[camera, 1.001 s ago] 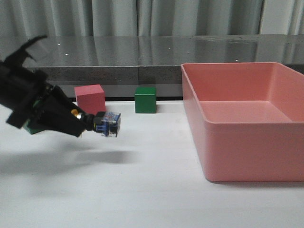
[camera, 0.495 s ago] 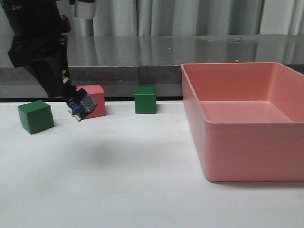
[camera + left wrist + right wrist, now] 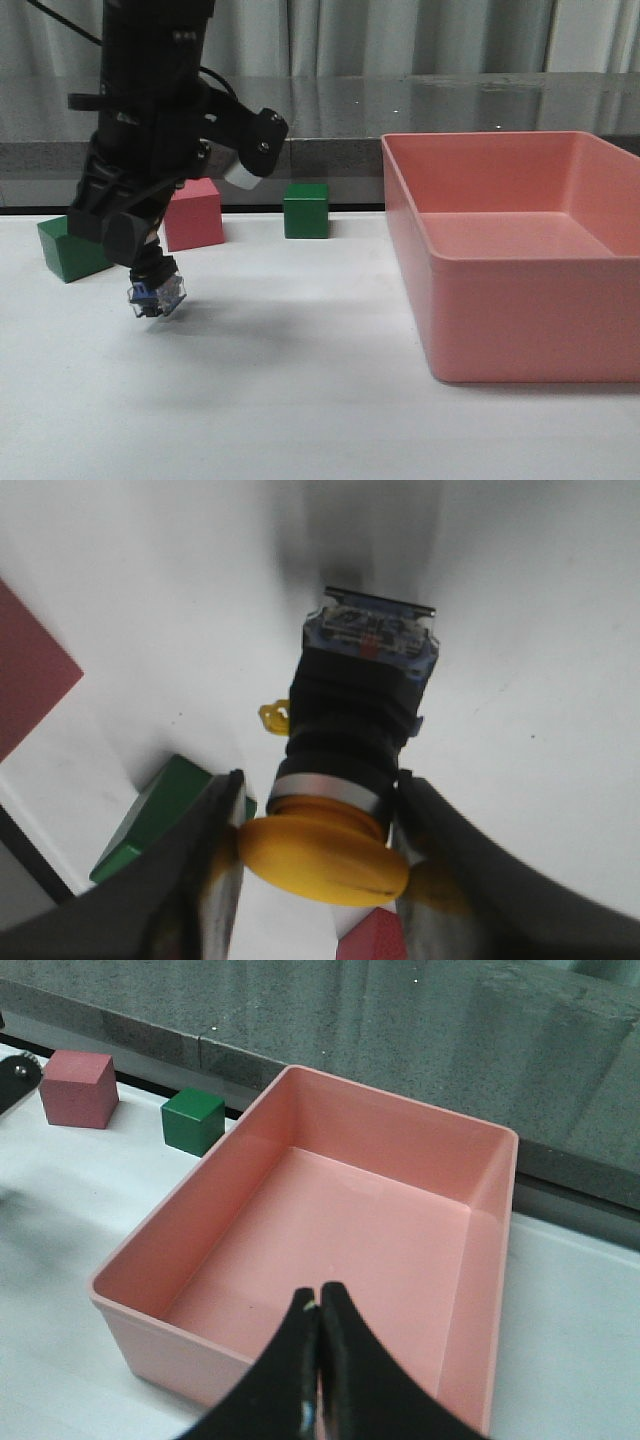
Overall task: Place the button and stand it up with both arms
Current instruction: 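Set the button base-down on the table and open the left gripper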
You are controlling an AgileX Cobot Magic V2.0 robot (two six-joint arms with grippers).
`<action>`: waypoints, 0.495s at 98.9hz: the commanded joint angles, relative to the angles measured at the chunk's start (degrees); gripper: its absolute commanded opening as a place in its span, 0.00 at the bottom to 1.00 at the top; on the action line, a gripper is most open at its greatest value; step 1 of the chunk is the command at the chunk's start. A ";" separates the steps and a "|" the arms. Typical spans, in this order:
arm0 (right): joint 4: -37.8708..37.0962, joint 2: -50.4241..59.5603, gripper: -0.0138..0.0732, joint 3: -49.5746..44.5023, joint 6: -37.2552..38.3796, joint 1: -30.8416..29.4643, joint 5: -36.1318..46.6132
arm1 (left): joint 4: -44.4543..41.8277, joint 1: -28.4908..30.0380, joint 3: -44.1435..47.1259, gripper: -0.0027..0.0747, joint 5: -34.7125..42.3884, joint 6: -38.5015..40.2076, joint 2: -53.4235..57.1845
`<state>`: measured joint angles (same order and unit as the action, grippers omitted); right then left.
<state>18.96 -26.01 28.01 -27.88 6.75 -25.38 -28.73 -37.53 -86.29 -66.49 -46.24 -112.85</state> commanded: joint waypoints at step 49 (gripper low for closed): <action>0.34 -0.15 0.09 1.55 0.10 -0.38 3.56 | -1.76 -2.04 -1.61 0.28 -2.00 1.97 0.89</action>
<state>18.96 -26.01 28.01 -27.88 6.75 -25.38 -29.22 -39.17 -86.37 -67.43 -45.68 -114.78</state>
